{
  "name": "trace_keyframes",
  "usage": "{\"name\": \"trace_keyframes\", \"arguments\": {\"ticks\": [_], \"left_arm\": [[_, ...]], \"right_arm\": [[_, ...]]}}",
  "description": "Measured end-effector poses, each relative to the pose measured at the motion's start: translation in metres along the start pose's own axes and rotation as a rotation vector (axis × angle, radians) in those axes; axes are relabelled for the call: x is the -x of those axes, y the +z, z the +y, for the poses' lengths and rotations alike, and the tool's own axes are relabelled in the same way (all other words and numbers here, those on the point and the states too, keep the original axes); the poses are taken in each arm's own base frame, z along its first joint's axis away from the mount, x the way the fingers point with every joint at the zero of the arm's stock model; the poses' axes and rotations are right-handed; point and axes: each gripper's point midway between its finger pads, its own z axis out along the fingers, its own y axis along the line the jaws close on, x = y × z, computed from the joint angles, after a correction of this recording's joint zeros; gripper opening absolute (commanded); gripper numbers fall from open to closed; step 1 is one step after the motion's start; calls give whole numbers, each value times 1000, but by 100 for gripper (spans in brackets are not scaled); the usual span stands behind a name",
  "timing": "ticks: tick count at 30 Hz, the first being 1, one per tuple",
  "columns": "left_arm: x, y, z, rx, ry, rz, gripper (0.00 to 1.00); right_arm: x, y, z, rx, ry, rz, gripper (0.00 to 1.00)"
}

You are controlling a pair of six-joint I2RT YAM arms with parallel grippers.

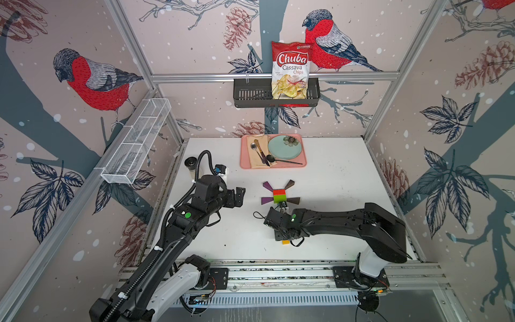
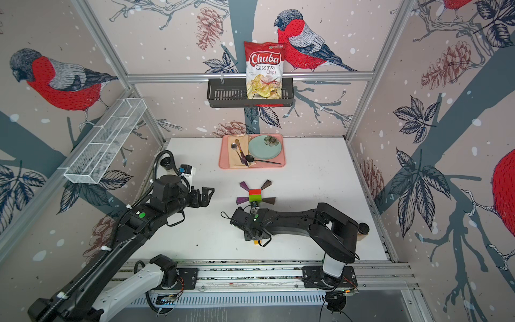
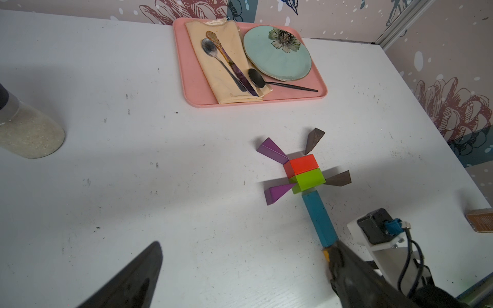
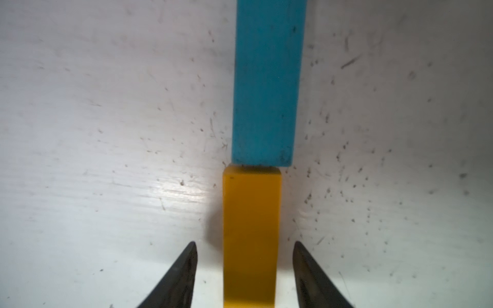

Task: Assemble a small pinwheel with building blocks
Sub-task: Assemble the building block at the center of the board.

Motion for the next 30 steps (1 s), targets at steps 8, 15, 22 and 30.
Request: {"name": "trace_keyframes", "arguments": {"ticks": [8,15,22,30], "left_arm": [[8,-3,11,48,33,-70,97],[-6,17,26,84,30,-33,97],[-14,14,30,94,31,-33,96],[-9,11,32,110,31,-45,96]], "right_arm": [[73,-95,-25,79,95,-258,99],[114,-135,-123,70,235,-450,99],[45,-79,-58,107,-30,-212,99],[22,-17,-13,44,-123,-47,83]]}}
